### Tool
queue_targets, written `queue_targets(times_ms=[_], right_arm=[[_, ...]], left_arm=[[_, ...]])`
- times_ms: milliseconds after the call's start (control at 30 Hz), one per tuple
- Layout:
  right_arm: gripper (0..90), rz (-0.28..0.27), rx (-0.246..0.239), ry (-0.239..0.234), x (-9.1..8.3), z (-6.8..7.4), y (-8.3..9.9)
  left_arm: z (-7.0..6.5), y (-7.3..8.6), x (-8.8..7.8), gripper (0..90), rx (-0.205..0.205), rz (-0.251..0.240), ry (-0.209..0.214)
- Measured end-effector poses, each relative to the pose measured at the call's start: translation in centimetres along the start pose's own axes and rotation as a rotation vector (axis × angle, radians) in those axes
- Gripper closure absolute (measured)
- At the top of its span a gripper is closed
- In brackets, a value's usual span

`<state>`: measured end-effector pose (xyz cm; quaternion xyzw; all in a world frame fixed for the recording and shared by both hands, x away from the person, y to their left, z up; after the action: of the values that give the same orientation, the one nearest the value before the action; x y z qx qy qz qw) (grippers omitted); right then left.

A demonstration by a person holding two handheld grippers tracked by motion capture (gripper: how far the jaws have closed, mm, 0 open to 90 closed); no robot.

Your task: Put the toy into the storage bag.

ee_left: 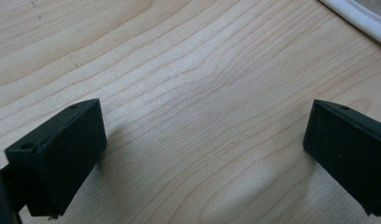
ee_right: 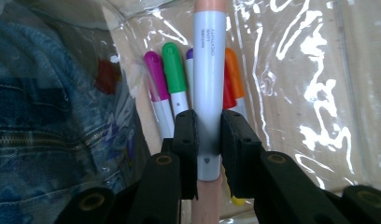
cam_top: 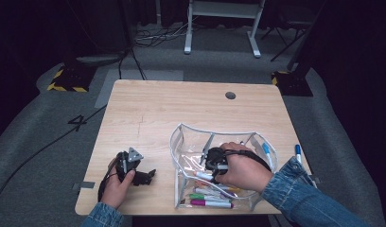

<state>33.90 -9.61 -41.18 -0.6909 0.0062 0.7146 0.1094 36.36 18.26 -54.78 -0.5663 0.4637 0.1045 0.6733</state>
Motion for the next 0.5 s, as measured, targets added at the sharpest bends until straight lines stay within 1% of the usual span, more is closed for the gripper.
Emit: queue_targets(times_ms=[67, 100, 167, 300, 400, 433, 467, 500], right_arm=[[77.0, 0.016, -0.006, -0.017, 0.5, 0.2, -0.1], [77.0, 0.027, -0.019, -0.021, 0.8, 0.2, -0.1], [77.0, 0.044, -0.024, -0.033, 1.4, 0.3, -0.2], [76.9, 0.066, -0.039, -0.055, 2.4, 0.4, -0.2], [76.9, 0.091, -0.049, -0.06, 2.9, 0.5, -0.1], [76.7, 0.096, -0.063, -0.065, 2.9, 0.6, -0.1], [76.5, 0.101, -0.075, -0.081, 3.0, 0.7, -0.1], [74.6, 0.098, -0.087, -0.084, 3.1, 0.7, -0.1]], left_arm=[[0.0, 0.0, 0.0, 0.0, 0.0, 0.0, 0.0], [0.0, 0.0, 0.0, 0.0, 0.0, 0.0, 0.0], [0.0, 0.0, 0.0, 0.0, 0.0, 0.0, 0.0], [0.0, 0.0, 0.0, 0.0, 0.0, 0.0, 0.0], [0.0, 0.0, 0.0, 0.0, 0.0, 0.0, 0.0], [0.0, 0.0, 0.0, 0.0, 0.0, 0.0, 0.0], [0.0, 0.0, 0.0, 0.0, 0.0, 0.0, 0.0], [0.0, 0.0, 0.0, 0.0, 0.0, 0.0, 0.0]])
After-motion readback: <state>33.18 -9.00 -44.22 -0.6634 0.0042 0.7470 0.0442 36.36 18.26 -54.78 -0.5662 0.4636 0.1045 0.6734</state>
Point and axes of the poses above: each handheld gripper's, and its own axes: x roughly forward along the jaws, y roughly out of its underside, z roughly to its left, the point moved 4 cm from there along x, roughly forward along the jaws, and after that the axes turned 4 degrees about -x, right-handed, at the moved point
